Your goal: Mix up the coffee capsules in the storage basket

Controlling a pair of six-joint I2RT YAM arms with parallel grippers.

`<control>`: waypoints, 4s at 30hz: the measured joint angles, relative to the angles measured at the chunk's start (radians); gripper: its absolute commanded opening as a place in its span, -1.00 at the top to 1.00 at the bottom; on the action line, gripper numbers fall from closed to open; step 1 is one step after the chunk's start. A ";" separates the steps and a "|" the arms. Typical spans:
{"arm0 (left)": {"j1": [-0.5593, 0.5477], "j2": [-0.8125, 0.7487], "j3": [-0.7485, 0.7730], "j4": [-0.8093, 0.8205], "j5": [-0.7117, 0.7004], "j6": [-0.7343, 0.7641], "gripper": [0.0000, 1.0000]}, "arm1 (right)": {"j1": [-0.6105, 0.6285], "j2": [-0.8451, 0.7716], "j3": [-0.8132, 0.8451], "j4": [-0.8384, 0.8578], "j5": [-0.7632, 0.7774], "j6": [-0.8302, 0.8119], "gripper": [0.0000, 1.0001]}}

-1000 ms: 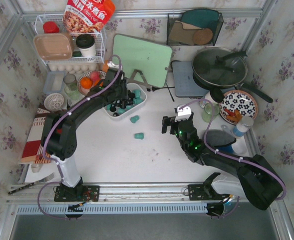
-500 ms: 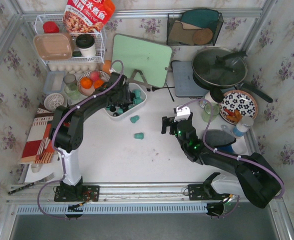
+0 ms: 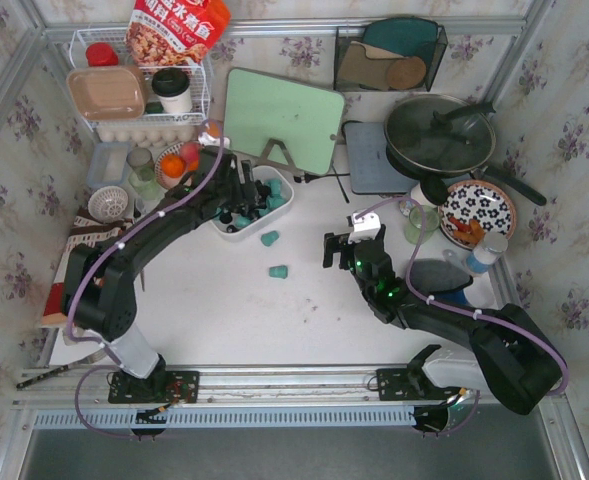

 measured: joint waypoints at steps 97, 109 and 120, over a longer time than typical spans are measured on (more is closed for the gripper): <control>-0.037 -0.964 -0.882 0.068 -0.331 0.095 -0.99 | 0.365 0.671 0.571 -0.400 0.214 0.401 -0.45; -0.037 -0.974 -0.882 0.064 -0.330 0.085 -0.99 | 0.380 0.667 0.566 -0.418 0.236 0.419 -0.07; -0.037 -0.993 -0.882 0.050 -0.330 0.077 -0.99 | 0.378 0.596 0.560 -0.417 0.251 0.340 0.41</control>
